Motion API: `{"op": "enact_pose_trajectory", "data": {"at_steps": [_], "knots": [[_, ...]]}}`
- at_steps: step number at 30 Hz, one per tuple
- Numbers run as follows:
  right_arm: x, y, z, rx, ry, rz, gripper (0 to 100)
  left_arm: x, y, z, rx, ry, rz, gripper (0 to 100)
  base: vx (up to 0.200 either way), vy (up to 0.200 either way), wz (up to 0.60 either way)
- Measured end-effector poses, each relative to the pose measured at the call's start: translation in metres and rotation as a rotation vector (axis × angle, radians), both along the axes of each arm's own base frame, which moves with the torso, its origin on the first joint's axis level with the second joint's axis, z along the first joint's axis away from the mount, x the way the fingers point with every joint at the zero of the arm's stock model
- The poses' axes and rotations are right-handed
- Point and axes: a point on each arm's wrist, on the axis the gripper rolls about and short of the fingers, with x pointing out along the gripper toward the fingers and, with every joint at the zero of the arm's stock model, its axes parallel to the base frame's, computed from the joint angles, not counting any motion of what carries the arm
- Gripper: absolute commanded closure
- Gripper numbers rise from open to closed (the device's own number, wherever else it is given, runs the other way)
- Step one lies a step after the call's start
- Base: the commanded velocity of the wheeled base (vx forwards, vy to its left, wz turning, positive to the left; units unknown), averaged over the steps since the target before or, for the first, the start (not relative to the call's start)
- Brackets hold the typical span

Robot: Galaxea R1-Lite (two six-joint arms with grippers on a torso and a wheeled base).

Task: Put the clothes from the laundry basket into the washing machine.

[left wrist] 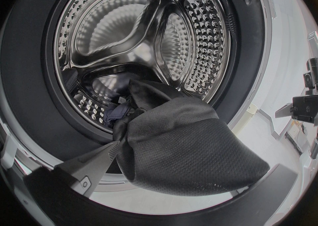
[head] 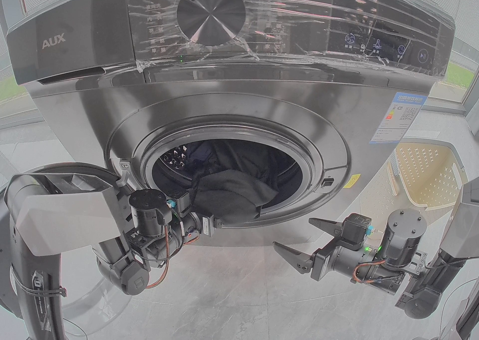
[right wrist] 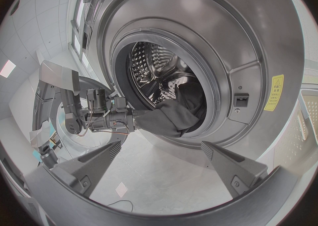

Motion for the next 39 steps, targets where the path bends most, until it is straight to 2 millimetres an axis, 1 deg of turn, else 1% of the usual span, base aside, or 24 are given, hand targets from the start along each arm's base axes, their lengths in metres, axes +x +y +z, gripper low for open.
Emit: {"op": "enact_pose_trajectory", "data": {"at_steps": [7, 13, 17, 21, 26, 29, 33, 36, 39], "knots": [[-0.003, 0.015, 0.004, 0.071, 0.026, -0.032, 0, -0.004, 0.003, -0.002, -0.003, -0.002, -0.018, 0, 0.0, 0.0, 0.0], [-0.001, 0.047, 0.015, 0.197, 0.02, -0.035, 0, -0.007, 0.001, -0.001, -0.012, -0.013, -0.029, 0, 0.0, 0.0, 0.0], [0.005, 0.068, 0.014, 0.239, 0.018, -0.049, 0, -0.01, -0.004, 0.001, -0.018, -0.022, -0.043, 0, 0.0, 0.0, 0.0], [0.017, 0.088, 0.004, 0.282, 0.035, -0.101, 0, -0.015, -0.011, 0.004, -0.03, -0.028, -0.062, 0, 0.0, 0.0, 0.0], [0.034, 0.104, -0.009, 0.321, 0.042, -0.161, 0, -0.019, -0.015, 0.006, -0.038, -0.028, -0.07, 0, 0.0, 0.0, 0.0], [0.049, 0.108, -0.017, 0.34, 0.039, -0.209, 0, -0.02, -0.014, 0.005, -0.037, -0.019, -0.066, 0, 0.0, 0.0, 0.0], [0.066, 0.11, -0.026, 0.364, 0.041, -0.258, 0, -0.022, -0.009, 0.004, -0.032, -0.007, -0.056, 0, 0.0, 0.0, 0.0], [0.075, 0.111, -0.031, 0.384, 0.042, -0.276, 0, -0.023, -0.008, 0.003, -0.029, -0.002, -0.055, 0, 0.0, 0.0, 0.0], [0.081, 0.112, -0.036, 0.39, 0.046, -0.285, 0, -0.024, -0.009, 0.003, -0.028, 0.001, -0.059, 0, 0.0, 0.0, 0.0]]}}
